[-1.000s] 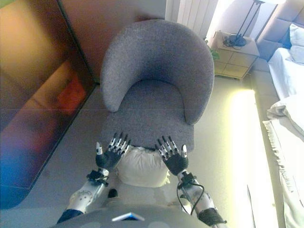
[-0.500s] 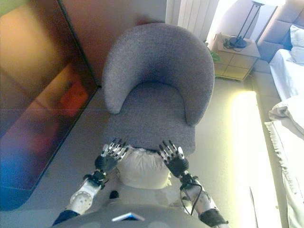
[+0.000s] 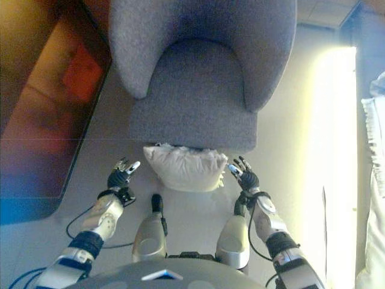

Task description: Pick up the cushion and take it to the sofa

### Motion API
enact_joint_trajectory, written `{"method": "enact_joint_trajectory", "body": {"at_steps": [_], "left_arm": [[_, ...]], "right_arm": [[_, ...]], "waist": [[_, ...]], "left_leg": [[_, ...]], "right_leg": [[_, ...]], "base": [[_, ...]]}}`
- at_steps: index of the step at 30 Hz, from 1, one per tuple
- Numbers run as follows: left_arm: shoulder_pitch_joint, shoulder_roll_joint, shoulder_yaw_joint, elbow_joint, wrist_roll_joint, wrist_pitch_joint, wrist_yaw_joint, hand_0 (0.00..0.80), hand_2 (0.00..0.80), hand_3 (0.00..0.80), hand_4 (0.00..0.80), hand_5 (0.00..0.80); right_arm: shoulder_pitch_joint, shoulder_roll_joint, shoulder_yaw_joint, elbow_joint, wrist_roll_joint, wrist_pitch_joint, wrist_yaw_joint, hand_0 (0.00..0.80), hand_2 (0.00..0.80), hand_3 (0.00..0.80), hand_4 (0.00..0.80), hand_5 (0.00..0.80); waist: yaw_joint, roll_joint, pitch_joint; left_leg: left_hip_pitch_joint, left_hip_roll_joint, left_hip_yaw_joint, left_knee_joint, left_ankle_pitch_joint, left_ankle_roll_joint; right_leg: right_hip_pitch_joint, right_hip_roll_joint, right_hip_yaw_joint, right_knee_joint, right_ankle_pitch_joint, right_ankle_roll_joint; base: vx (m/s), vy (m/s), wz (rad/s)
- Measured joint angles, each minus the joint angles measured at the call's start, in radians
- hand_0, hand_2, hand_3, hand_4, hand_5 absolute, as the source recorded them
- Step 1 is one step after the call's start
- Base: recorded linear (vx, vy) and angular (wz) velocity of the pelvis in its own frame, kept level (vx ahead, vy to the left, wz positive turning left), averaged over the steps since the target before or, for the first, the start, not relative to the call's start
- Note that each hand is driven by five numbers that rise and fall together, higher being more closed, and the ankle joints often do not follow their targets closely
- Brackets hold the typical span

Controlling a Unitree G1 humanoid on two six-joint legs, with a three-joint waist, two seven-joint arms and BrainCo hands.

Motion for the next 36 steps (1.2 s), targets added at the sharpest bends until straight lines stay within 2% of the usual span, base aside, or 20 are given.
{"method": "enact_joint_trajectory", "body": {"at_steps": [3, 6, 12, 13, 18, 20, 21, 22, 24, 25, 30, 36], "left_arm": [[-0.003, -0.006, 0.000, 0.016, 0.000, -0.016, -0.001, 0.000, 0.000, 0.000, 0.000, 0.000], [-0.024, -0.006, -0.004, 0.056, -0.007, -0.041, -0.014, 0.000, 0.000, 0.000, 0.000, 0.000], [-0.230, 0.010, -0.021, 0.054, -0.010, -0.064, -0.005, 0.000, 0.000, 0.000, 0.000, 0.000], [-0.271, 0.014, -0.030, 0.054, -0.010, -0.065, 0.002, 0.000, 0.000, 0.000, 0.000, 0.000], [-0.354, 0.027, -0.036, 0.048, -0.012, -0.087, 0.031, 0.000, 0.000, 0.000, 0.000, 0.000], [-0.363, 0.037, -0.042, 0.042, -0.012, -0.098, 0.040, 0.000, 0.000, 0.000, 0.000, 0.000], [-0.366, 0.047, -0.045, 0.041, -0.012, -0.102, 0.047, 0.000, 0.000, 0.000, 0.000, 0.000], [-0.367, 0.057, -0.048, 0.034, -0.012, -0.105, 0.053, 0.000, 0.000, 0.000, 0.000, 0.000], [-0.374, 0.089, -0.055, 0.011, -0.013, -0.105, 0.067, 0.000, 0.000, 0.000, 0.000, 0.000], [-0.386, 0.100, -0.054, 0.006, -0.015, -0.106, 0.070, 0.000, 0.000, 0.000, 0.000, 0.000], [-0.439, 0.130, -0.053, 0.008, -0.053, -0.093, 0.120, 0.000, 0.000, 0.000, 0.000, 0.000], [-0.485, 0.161, -0.044, 0.012, -0.062, -0.052, 0.155, 0.000, 0.000, 0.000, 0.000, 0.000]], "right_arm": [[-0.026, -0.004, 0.017, 0.018, -0.011, 0.000, -0.006, 0.000, 0.000, 0.000, 0.000, 0.000], [-0.060, -0.007, 0.022, 0.053, -0.067, -0.003, -0.009, 0.000, 0.000, 0.000, 0.000, 0.000], [-0.237, -0.053, 0.058, 0.073, -0.150, -0.014, -0.073, 0.000, 0.000, 0.000, 0.000, 0.000], [-0.296, -0.058, 0.065, 0.072, -0.160, -0.009, -0.098, 0.000, 0.000, 0.000, 0.000, 0.000], [-0.423, -0.084, 0.068, 0.055, -0.159, 0.010, -0.166, 0.000, 0.000, 0.000, 0.000, 0.000], [-0.451, -0.091, 0.085, 0.057, -0.158, 0.025, -0.185, 0.000, 0.000, 0.000, 0.000, 0.000], [-0.465, -0.092, 0.090, 0.056, -0.157, 0.027, -0.191, 0.000, 0.000, 0.000, 0.000, 0.000], [-0.479, -0.093, 0.092, 0.055, -0.156, 0.031, -0.195, 0.000, 0.000, 0.000, 0.000, 0.000], [-0.515, -0.099, 0.094, 0.048, -0.150, 0.033, -0.201, 0.000, 0.000, 0.000, 0.000, 0.000], [-0.533, -0.109, 0.092, 0.043, -0.148, 0.033, -0.209, 0.000, 0.000, 0.000, 0.000, 0.000], [-0.625, -0.160, 0.091, 0.046, -0.122, 0.063, -0.246, 0.000, 0.000, 0.000, 0.000, 0.000], [-0.652, -0.181, 0.096, 0.067, -0.116, 0.115, -0.251, 0.000, 0.000, 0.000, 0.000, 0.000]], "waist": [[-0.019, -0.005, 0.047], [-0.018, -0.012, 0.076], [-0.017, -0.011, 0.195], [-0.016, -0.009, 0.218], [-0.025, 0.008, 0.238], [-0.018, 0.009, 0.243], [-0.021, 0.010, 0.244], [-0.019, 0.010, 0.244], [-0.019, 0.011, 0.245], [-0.019, 0.012, 0.248], [-0.021, 0.015, 0.254], [-0.021, 0.016, 0.254]], "left_leg": [[-0.039, 0.000, -0.015, 0.075, -0.030, 0.000], [-0.097, -0.011, -0.017, 0.153, -0.068, 0.009], [-0.342, -0.028, -0.037, 0.371, -0.121, 0.036], [-0.393, -0.028, -0.040, 0.434, -0.145, 0.043], [-0.600, -0.028, -0.062, 0.639, -0.216, 0.062], [-0.669, -0.027, -0.069, 0.732, -0.246, 0.069], [-0.710, -0.027, -0.079, 0.777, -0.261, 0.067], [-0.750, -0.029, -0.087, 0.815, -0.271, 0.067], [-0.858, -0.022, -0.111, 0.934, -0.304, 0.060], [-0.909, -0.015, -0.121, 0.988, -0.316, 0.054], [-1.088, 0.003, -0.182, 1.193, -0.351, 0.027], [-1.168, 0.019, -0.232, 1.319, -0.368, 0.003]], "right_leg": [[-0.044, -0.007, 0.023, 0.087, -0.039, -0.005], [-0.100, -0.016, 0.051, 0.122, -0.039, -0.005], [-0.323, -0.041, 0.088, 0.279, -0.047, 0.009], [-0.371, -0.044, 0.104, 0.324, -0.056, 0.010], [-0.565, -0.059, 0.143, 0.486, -0.088, 0.009], [-0.644, -0.069, 0.158, 0.596, -0.129, 0.002], [-0.689, -0.077, 0.165, 0.652, -0.150, 0.010], [-0.734, -0.081, 0.168, 0.702, -0.166, -0.007], [-0.851, -0.082, 0.191, 0.850, -0.220, -0.012], [-0.903, -0.082, 0.205, 0.916, -0.244, 0.008], [-1.099, -0.075, 0.252, 1.191, -0.340, 0.007], [-1.183, -0.062, 0.278, 1.356, -0.392, -0.004]], "base": [[0.023, 0.133, 0.02], [-0.097, 0.207, -0.13], [-0.158, 0.099, -0.03], [-0.091, 0.111, -0.13], [-0.065, 0.085, -0.08], [-0.067, 0.052, 0.05], [-0.049, 0.035, 0.09], [-0.040, 0.020, 0.08], [-0.021, 0.005, 0.06], [0.001, -0.004, 0.13], [0.014, -0.008, 0.10], [0.051, 0.013, 0.02]]}}
